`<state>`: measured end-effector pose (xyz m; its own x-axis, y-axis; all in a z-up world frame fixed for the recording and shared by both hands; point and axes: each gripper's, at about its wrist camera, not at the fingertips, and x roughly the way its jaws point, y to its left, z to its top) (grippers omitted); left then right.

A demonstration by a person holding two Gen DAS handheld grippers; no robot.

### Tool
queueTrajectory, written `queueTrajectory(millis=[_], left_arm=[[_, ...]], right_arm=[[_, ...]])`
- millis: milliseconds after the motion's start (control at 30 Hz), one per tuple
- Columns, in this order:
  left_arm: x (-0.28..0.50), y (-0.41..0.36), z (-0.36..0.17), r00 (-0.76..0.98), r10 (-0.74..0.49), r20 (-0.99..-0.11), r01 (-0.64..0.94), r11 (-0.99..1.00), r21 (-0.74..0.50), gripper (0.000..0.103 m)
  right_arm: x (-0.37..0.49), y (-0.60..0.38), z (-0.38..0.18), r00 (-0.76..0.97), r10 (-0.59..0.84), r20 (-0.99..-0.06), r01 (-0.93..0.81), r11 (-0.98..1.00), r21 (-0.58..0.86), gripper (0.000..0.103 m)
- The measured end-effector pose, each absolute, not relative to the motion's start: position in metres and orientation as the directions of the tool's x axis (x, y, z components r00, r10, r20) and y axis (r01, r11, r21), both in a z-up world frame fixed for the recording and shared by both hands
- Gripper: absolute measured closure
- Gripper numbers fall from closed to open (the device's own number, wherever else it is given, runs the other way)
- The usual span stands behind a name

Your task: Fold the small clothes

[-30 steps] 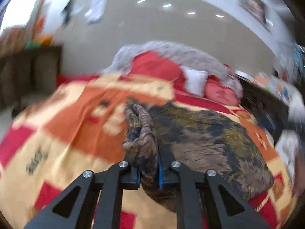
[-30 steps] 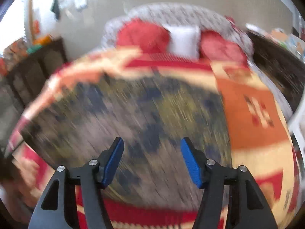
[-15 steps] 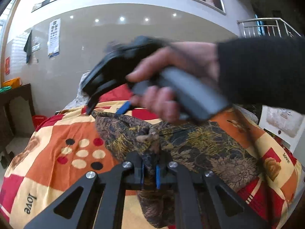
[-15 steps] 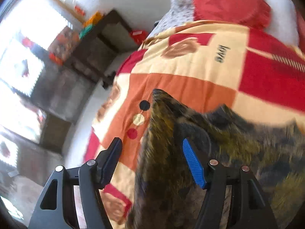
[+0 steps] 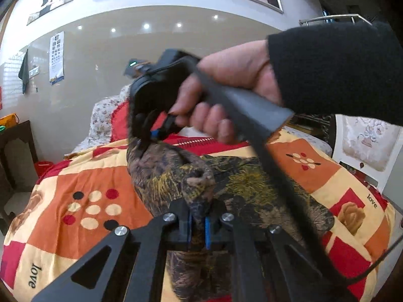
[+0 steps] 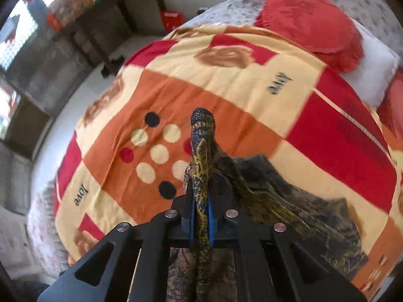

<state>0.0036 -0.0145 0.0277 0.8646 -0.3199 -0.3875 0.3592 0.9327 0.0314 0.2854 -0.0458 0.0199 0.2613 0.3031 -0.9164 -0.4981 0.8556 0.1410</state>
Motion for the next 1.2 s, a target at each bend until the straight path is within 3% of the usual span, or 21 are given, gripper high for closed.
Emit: queueTrajectory(millis=[333,767,933,1033,1200], left_arm=[[-0.004,-0.089,0.019,0.789,-0.421,-0.447,0.496,0.866,0.06,0.096],[-0.019,-0.197,0.008,0.676,-0.535,-0.507,0.65,0.757,0.069,0.096],[-0.012,-0.22,-0.022,0.611,-0.529,-0.589,0.679,0.732,0.047,0.096],[-0.011,-0.225,-0.039,0.561,-0.513,-0.65,0.698,0.715,0.038,0.09],[-0.045,-0.201,-0.038,0.484,-0.548,-0.682,0.75,0.661,0.002,0.061]], right_arm=[[0.27,-0.179,0.023,0.294,0.341,-0.893,-0.337,0.911,0.236,0.077],[0.249,-0.305,0.008,0.318,0.299,-0.9,-0.242,0.943,0.228,0.077],[0.247,-0.337,-0.014,0.317,0.28,-0.906,-0.206,0.953,0.222,0.077],[0.246,-0.347,-0.038,0.332,0.25,-0.91,-0.172,0.964,0.202,0.072],[0.229,-0.372,-0.03,0.431,0.335,-0.838,-0.105,0.941,0.322,0.065]])
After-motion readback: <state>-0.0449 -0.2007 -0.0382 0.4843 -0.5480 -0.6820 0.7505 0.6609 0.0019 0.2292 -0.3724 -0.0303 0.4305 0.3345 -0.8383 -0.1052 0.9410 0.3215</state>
